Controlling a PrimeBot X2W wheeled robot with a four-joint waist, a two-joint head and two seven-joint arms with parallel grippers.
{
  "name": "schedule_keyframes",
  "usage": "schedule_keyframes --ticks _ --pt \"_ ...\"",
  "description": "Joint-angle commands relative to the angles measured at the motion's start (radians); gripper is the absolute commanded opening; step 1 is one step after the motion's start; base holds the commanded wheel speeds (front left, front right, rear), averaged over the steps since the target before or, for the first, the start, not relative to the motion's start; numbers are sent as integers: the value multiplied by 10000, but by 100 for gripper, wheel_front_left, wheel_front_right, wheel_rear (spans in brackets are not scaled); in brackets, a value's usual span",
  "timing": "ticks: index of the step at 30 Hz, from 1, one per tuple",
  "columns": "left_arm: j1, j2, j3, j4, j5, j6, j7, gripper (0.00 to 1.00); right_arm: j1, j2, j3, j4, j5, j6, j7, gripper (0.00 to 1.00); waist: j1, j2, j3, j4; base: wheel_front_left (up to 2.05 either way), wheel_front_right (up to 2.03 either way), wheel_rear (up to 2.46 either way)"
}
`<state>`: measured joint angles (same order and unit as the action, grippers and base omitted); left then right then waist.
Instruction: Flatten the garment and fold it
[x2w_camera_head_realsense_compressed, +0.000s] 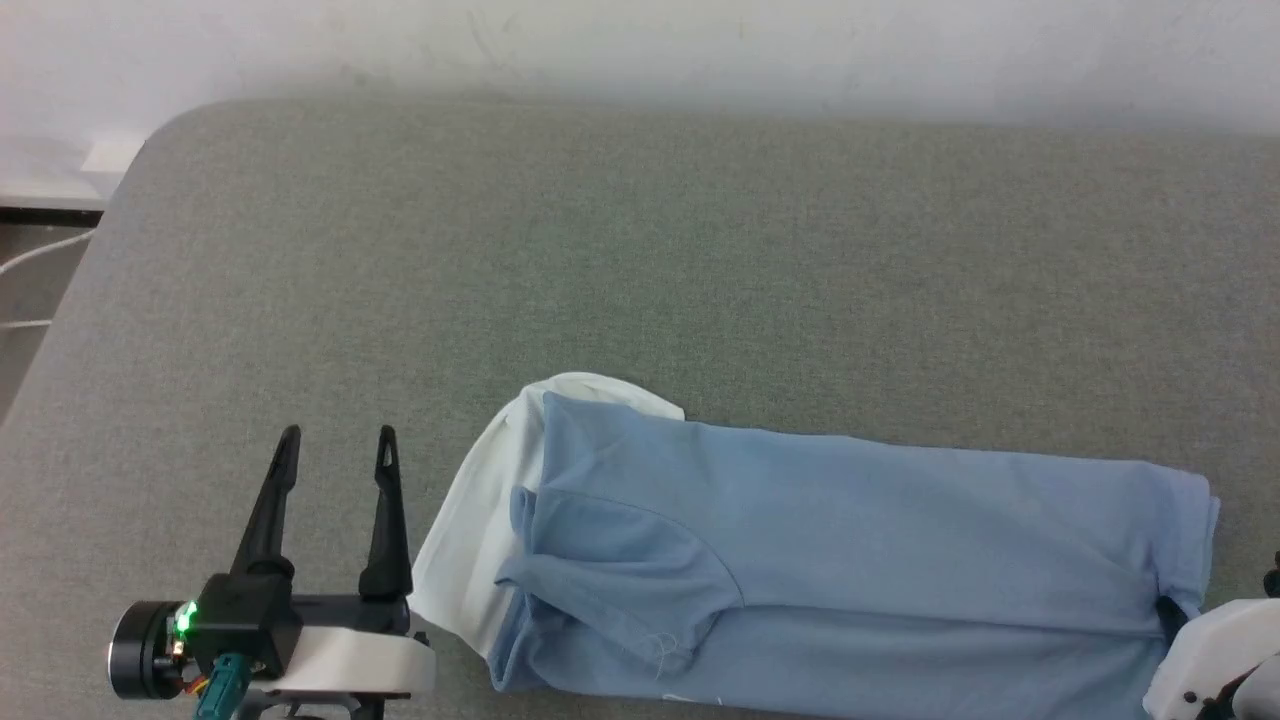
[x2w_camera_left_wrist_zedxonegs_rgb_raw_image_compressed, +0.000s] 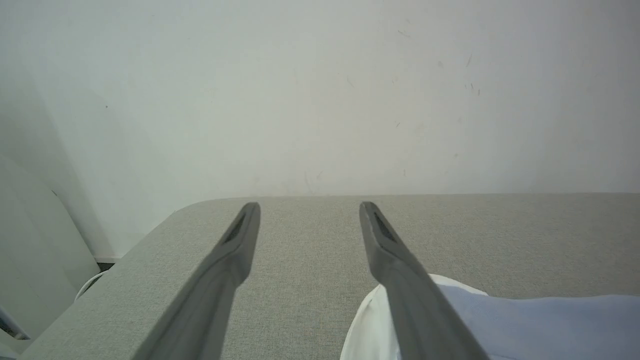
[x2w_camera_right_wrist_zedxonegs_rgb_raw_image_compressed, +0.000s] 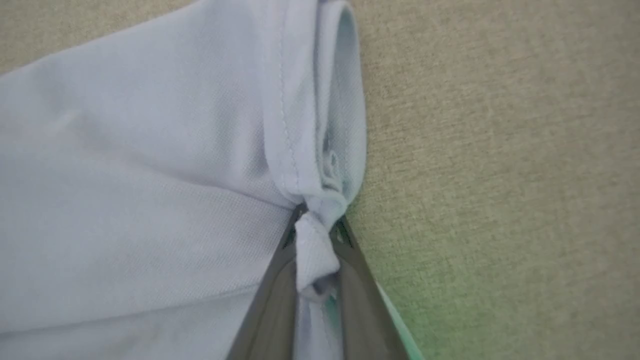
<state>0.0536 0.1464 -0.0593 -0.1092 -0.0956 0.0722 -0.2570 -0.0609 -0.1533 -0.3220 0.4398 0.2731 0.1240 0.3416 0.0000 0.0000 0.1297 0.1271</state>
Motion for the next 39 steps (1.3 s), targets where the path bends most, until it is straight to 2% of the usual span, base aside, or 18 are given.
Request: schedule_keyframes --ticks 1,8,13,18,25,34,39 --pt "-32 -113 92 69 92 -107 -47 100 31 118 217 262 32 67 -1 0 0 0 -204 -62 0 0 0" --pt "76 -451 438 115 -70 -543 -47 100 -361 -868 -557 -83 -224 67 -354 0 0 0 -526 -111 0 0 0" --pt "167 -631 573 193 -101 -746 -47 100 -458 -1584 -1341 113 -1021 67 -231 0 0 0 -637 -128 0 0 0" --pt "286 -751 732 296 -89 -902 -47 100 -383 -1462 -1602 66 -1217 67 -188 0 0 0 -845 -169 0 0 0" --pt "562 -850 843 461 -22 -1058 -47 100 210 -1169 -885 -1001 -628 67 121 0 0 0 -1321 -263 0 0 0" --pt "848 -923 699 505 39 -1165 -47 100 1311 -984 992 -4002 249 67 1468 0 0 0 -1663 -143 0 0 0" --pt "891 -943 487 549 47 -1188 -47 100 1545 -493 2004 -5400 692 67 2163 0 0 0 -1741 214 0 0 0"
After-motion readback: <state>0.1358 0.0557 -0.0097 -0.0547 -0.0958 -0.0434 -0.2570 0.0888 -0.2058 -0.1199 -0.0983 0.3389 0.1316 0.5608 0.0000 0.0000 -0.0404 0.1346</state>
